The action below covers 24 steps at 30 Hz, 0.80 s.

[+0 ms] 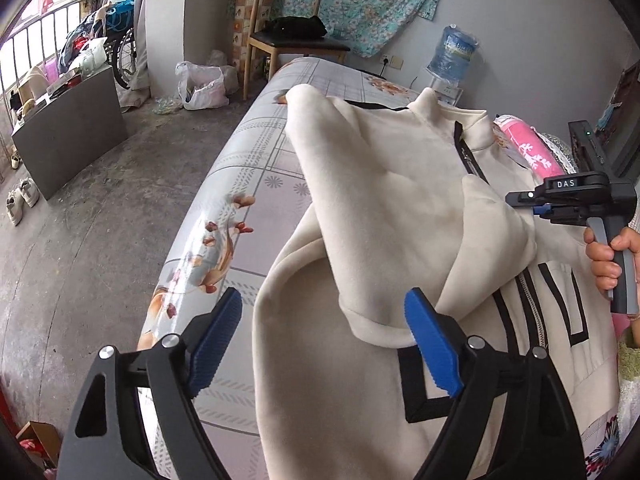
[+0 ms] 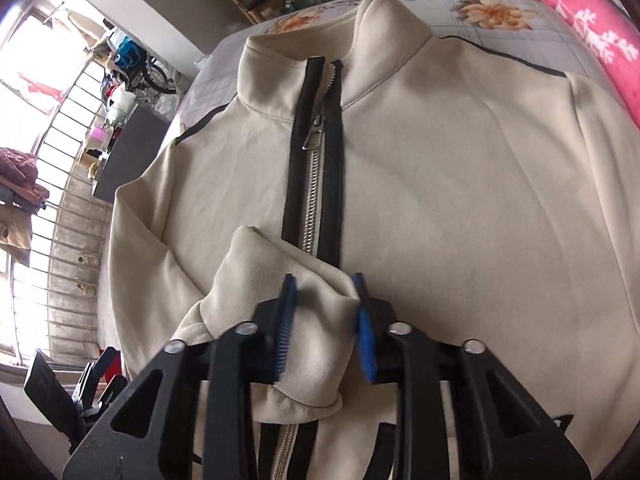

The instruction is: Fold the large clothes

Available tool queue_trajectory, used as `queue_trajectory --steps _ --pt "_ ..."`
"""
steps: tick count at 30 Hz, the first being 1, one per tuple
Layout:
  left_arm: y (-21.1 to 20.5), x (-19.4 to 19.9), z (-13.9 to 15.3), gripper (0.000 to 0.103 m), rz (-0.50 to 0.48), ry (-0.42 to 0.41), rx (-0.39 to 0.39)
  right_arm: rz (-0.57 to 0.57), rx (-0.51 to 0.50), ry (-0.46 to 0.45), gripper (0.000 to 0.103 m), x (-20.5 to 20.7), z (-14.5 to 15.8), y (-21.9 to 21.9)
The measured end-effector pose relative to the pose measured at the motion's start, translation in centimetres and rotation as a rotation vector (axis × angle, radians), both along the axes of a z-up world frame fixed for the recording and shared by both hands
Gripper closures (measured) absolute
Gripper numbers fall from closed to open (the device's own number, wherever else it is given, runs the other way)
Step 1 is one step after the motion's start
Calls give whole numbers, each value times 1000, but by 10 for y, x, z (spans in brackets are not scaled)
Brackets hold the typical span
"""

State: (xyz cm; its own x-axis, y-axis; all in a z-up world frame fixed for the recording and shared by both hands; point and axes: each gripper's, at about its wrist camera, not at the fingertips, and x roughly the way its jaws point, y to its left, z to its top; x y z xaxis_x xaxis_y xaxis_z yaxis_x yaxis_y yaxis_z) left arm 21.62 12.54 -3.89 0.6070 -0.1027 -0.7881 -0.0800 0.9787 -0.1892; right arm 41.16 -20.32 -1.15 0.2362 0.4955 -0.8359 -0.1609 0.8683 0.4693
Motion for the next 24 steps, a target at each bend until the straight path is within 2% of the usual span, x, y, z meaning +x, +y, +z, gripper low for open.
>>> queue_trajectory --steps 3,5,8,11,13,16,17,19,22,24 --pt "9 0 -6 19 30 26 -17 35 -12 -84 99 -12 19 0" --pt "13 0 -7 19 46 31 -29 54 21 -160 100 -25 41 -7" --pt "15 0 -5 18 52 31 -35 115 60 -321 100 -61 79 -26" --pt "13 2 -4 17 59 26 -15 191 20 -491 100 -106 104 -46" --pt "11 5 -6 17 63 35 14 239 -24 -549 100 -135 103 -59" --pt "7 13 -12 17 73 60 64 285 -81 -498 98 -161 76 -77" --pt "6 15 -14 17 76 68 74 287 -109 -460 94 -168 64 -83" --pt "3 19 -17 17 80 80 108 254 -140 -399 94 -175 46 -93" --pt "0 24 -20 17 80 97 157 162 -72 -345 88 -185 37 -122" --pt "-2 28 -22 17 87 109 188 94 -12 -336 78 -186 43 -137"
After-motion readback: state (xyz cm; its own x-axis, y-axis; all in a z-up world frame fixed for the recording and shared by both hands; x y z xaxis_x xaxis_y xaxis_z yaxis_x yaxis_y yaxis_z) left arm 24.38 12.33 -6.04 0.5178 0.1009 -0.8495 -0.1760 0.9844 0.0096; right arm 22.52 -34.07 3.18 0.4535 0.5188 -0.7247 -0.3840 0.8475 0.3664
